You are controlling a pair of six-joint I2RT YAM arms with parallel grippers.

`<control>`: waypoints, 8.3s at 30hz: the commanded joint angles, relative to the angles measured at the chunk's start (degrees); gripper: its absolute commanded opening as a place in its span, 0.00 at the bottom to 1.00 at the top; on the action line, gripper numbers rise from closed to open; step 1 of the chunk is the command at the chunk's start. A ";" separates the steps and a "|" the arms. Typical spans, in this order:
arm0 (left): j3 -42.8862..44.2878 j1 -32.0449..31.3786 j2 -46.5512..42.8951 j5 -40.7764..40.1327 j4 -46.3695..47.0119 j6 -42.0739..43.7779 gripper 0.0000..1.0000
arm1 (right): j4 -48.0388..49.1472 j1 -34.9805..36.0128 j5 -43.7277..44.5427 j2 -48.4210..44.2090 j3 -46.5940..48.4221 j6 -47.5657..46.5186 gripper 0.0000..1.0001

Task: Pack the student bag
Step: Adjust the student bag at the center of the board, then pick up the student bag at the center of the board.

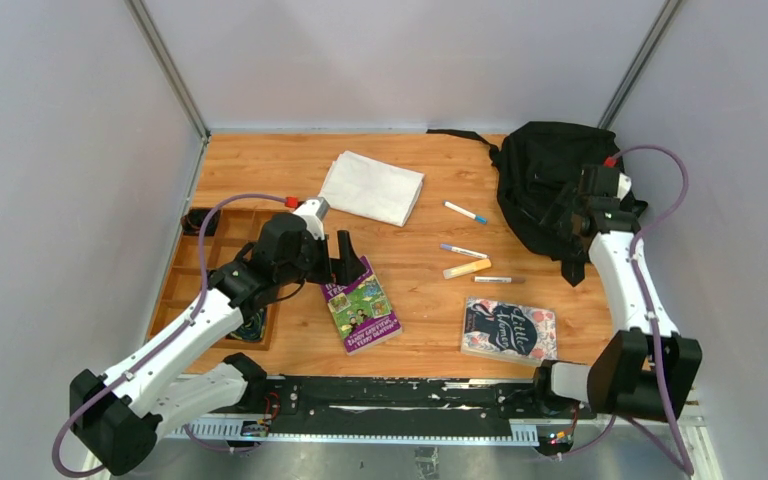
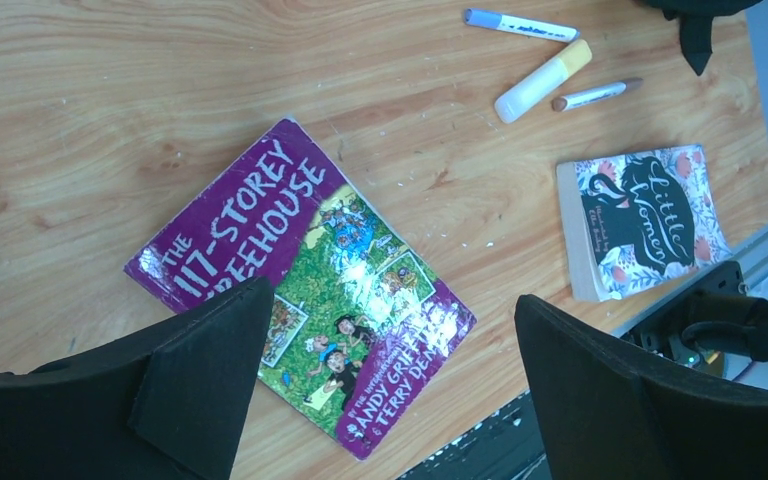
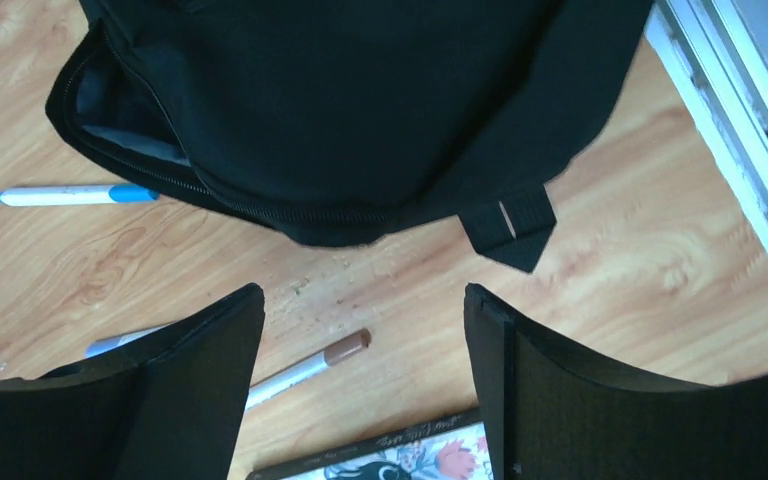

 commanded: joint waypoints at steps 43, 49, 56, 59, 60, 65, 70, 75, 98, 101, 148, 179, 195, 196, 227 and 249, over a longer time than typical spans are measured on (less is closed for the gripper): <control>-1.61 -0.40 3.75 10.20 5.93 0.80 1.00 | -15.56 20.35 0.23 25.46 28.60 -21.33 0.00; 0.32 -1.96 6.09 14.33 10.92 -1.89 1.00 | -17.44 19.80 1.77 26.14 30.35 -21.13 0.00; 6.88 -4.57 14.92 16.63 18.67 -7.52 1.00 | -18.19 13.27 4.32 21.72 25.55 -18.65 0.03; 9.24 -5.75 19.04 16.85 20.48 -8.60 1.00 | -14.64 12.27 3.08 15.97 23.17 -19.29 0.04; 10.02 -6.03 20.32 17.09 20.69 -8.62 1.00 | -13.97 12.32 2.02 14.51 22.98 -19.76 0.03; 10.52 -6.65 21.93 16.38 19.75 -7.39 1.00 | -13.57 12.68 0.66 11.29 24.27 -20.83 0.17; 8.77 -6.65 20.74 15.07 18.21 -5.90 1.00 | -14.52 12.67 5.54 13.97 21.86 -19.82 0.48; 8.85 -6.65 19.92 14.26 14.69 -3.50 1.00 | -21.71 13.26 -3.98 11.85 20.49 -15.88 0.53; 7.91 -6.65 12.47 2.18 5.72 0.99 1.00 | -20.71 15.66 8.92 0.29 5.27 -14.15 0.64; 6.67 -6.65 12.56 2.88 7.28 0.08 1.00 | -17.36 15.66 8.98 4.84 5.87 -15.63 0.64; 44.50 -19.75 71.63 12.10 61.81 -11.12 0.76 | -25.29 10.26 -16.08 18.42 36.32 -17.33 0.02; 60.73 -19.93 80.39 11.39 60.40 -26.19 0.00 | -20.75 2.74 -10.06 -21.34 8.02 -2.94 0.63; 62.76 -19.75 79.32 12.47 60.13 -29.18 0.00 | 13.20 -20.32 -51.49 -22.14 -18.64 37.20 0.75; 62.73 -19.75 79.43 12.87 60.05 -29.31 0.00 | 15.56 -20.81 -52.45 -21.76 -19.89 39.32 0.76; 59.74 -19.75 78.83 16.05 61.78 -30.63 0.00 | 46.86 -25.55 -46.69 -13.78 -30.99 58.63 0.48; 30.88 -12.63 49.25 15.45 44.51 -4.39 1.00 | 46.54 -20.90 -52.83 -0.43 -8.82 48.44 0.00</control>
